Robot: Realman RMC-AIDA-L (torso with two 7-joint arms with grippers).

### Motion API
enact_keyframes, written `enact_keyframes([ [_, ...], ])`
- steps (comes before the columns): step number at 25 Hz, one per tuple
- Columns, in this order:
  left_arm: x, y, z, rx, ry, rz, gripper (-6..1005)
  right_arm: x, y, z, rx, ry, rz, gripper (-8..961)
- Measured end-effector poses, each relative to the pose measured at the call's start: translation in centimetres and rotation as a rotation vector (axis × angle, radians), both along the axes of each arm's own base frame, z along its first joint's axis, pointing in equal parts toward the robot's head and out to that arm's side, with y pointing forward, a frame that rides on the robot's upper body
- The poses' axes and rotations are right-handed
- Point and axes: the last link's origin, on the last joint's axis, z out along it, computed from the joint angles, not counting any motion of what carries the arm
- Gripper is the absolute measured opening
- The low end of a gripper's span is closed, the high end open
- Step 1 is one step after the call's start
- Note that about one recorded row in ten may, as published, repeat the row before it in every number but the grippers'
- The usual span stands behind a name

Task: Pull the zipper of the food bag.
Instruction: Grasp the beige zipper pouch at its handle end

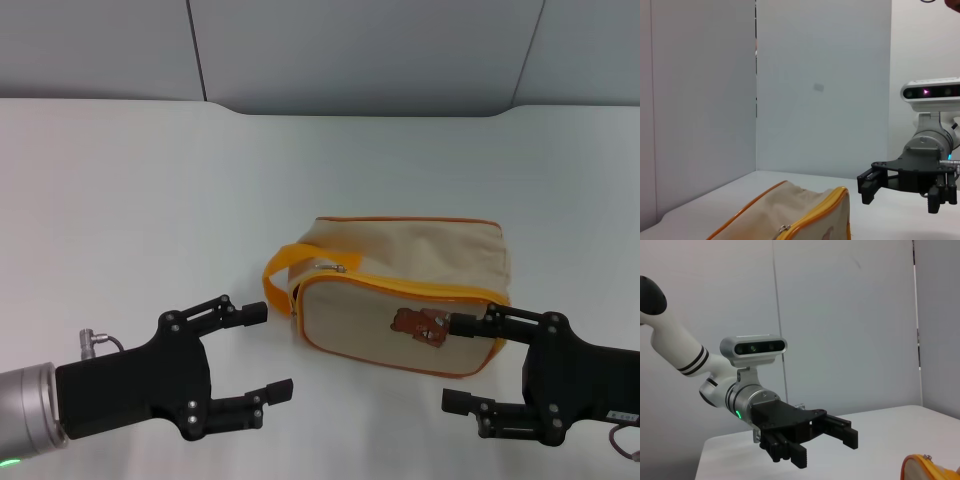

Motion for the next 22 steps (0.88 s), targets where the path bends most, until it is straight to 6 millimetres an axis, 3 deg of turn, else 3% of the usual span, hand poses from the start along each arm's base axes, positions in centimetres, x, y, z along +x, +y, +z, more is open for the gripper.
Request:
enact_keyframes([
  [13, 0.0, 0.0, -0.4, 0.021, 0.001, -0.003, 794, 0.0, 0.1, 0.1, 0.009, 0.003, -0.001, 759],
  [22, -0.4, 2.5, -4.2, 0.163, 0.1, 0.121, 769, -0.1, -0.1, 0.1, 0.036, 0.016, 0.023, 759],
])
